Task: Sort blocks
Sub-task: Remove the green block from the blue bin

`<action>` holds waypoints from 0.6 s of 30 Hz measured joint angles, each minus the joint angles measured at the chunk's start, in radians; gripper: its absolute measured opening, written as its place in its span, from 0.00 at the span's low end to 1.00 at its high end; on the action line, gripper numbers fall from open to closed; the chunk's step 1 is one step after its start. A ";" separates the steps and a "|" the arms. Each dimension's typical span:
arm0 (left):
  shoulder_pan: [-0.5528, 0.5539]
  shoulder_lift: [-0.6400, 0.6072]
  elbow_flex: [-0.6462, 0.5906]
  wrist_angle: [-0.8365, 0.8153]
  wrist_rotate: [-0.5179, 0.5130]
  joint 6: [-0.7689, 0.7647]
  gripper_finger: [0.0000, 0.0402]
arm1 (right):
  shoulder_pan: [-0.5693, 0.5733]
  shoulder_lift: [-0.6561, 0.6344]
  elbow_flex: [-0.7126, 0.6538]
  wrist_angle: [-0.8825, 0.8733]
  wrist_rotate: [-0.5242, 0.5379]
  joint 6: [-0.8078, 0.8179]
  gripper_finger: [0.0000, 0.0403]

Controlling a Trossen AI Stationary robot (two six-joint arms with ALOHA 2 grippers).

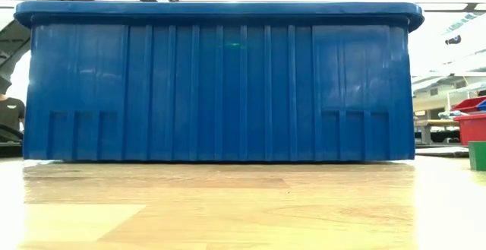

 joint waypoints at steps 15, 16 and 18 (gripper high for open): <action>0.006 0.076 0.006 -0.003 0.082 0.058 0.16 | 0.000 0.000 0.000 0.002 0.001 0.008 0.40; 0.003 0.075 0.008 -0.016 0.092 0.073 0.16 | 0.000 0.000 0.000 0.002 0.001 0.007 0.40; -0.002 0.068 0.014 -0.075 0.129 0.078 0.16 | 0.000 0.000 0.000 0.002 0.002 0.007 0.40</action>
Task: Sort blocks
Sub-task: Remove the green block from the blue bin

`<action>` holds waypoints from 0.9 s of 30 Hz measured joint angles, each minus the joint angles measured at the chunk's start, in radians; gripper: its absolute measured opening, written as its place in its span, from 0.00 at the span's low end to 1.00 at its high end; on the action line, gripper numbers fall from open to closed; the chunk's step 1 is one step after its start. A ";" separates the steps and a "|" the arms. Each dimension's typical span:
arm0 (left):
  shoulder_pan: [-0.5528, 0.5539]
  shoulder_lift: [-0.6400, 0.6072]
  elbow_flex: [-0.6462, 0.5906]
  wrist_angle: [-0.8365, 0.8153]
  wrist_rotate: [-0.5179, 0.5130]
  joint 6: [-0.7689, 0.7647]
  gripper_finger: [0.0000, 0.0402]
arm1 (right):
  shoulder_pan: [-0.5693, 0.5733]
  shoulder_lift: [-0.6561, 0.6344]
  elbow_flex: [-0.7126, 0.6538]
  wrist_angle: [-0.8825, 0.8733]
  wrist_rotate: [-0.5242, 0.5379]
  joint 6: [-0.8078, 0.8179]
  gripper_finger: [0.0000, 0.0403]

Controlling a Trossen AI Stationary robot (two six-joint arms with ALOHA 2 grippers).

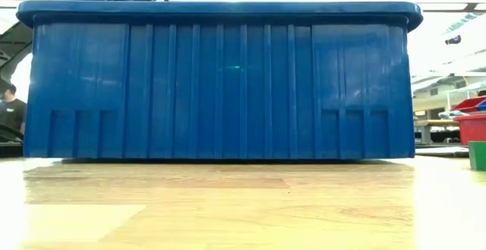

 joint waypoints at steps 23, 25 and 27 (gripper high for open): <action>-0.013 -0.085 -0.046 0.104 -0.189 0.041 0.16 | 0.000 0.000 0.000 0.001 0.001 0.009 0.40; -0.010 -0.085 -0.084 0.144 -0.192 0.024 0.16 | 0.000 0.000 0.000 0.001 0.001 0.009 0.40; -0.010 -0.085 -0.123 0.194 -0.191 0.018 0.16 | -0.001 0.000 0.000 0.001 0.001 0.009 0.40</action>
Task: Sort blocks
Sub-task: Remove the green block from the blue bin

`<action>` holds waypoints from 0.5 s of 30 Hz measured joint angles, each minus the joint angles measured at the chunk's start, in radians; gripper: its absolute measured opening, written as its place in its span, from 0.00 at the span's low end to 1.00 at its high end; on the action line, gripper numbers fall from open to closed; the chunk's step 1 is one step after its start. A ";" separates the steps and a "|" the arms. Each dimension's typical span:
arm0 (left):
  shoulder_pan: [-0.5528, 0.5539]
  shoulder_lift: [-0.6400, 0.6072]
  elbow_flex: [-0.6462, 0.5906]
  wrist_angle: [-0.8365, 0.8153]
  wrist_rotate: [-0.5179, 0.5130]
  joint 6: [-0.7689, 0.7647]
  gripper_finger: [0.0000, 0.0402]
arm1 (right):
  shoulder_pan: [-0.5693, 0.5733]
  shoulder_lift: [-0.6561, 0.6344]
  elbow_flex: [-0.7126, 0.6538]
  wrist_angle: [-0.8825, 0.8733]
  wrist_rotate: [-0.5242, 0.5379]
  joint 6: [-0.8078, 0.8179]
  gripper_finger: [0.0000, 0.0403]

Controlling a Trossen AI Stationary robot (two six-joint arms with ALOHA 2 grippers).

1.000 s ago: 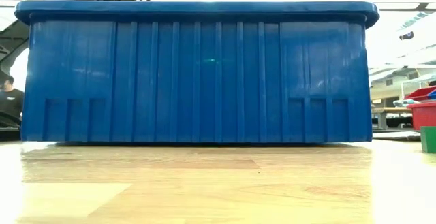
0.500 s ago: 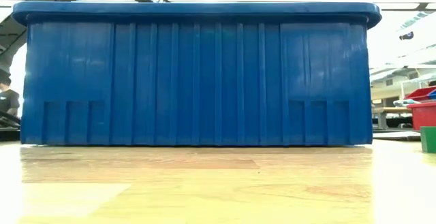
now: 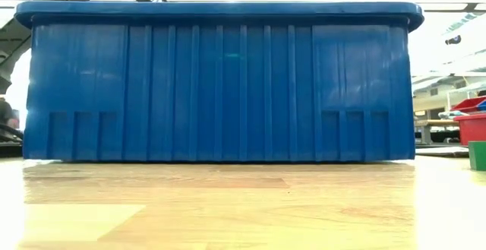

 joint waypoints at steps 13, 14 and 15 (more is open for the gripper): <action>0.007 0.009 -0.084 0.139 0.111 0.014 0.16 | -0.002 0.000 0.000 0.000 0.005 0.001 0.40; 0.007 0.009 -0.083 0.128 0.121 0.026 0.16 | -0.002 0.000 0.000 0.000 0.005 0.001 0.40; 0.007 0.008 -0.081 0.113 0.135 0.036 0.16 | -0.002 0.000 0.000 0.000 0.005 0.001 0.40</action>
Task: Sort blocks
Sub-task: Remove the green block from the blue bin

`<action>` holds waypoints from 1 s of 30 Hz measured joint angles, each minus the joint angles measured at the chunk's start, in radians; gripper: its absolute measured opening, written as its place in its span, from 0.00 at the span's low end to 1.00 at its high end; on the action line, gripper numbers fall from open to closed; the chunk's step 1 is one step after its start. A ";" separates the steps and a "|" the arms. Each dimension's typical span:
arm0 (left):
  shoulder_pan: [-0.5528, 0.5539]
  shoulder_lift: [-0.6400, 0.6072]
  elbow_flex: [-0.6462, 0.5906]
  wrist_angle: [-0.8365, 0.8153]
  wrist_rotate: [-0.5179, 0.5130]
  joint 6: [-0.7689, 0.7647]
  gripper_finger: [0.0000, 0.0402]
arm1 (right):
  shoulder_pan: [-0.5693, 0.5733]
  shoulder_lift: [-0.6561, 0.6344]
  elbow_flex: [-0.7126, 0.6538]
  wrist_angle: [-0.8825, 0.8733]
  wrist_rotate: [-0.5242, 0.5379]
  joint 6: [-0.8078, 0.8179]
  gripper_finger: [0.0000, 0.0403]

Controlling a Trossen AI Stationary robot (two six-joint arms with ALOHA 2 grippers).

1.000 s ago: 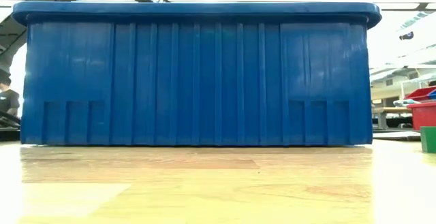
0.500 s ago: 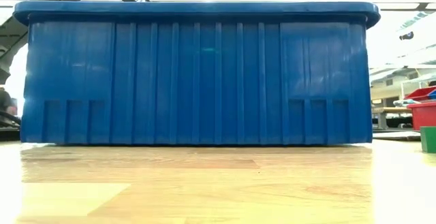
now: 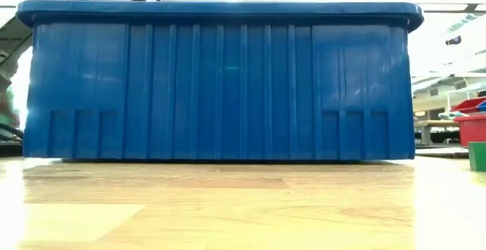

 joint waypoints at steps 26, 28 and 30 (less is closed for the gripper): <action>-0.046 0.090 0.196 -0.048 0.099 0.258 0.16 | 0.000 0.001 0.000 0.007 0.002 0.018 0.40; -0.044 0.106 0.195 -0.031 0.090 0.255 0.16 | 0.000 0.001 0.000 0.009 0.002 0.023 0.40; -0.039 0.106 0.197 -0.029 0.099 0.255 0.16 | -0.001 0.002 0.000 0.009 0.002 0.037 0.40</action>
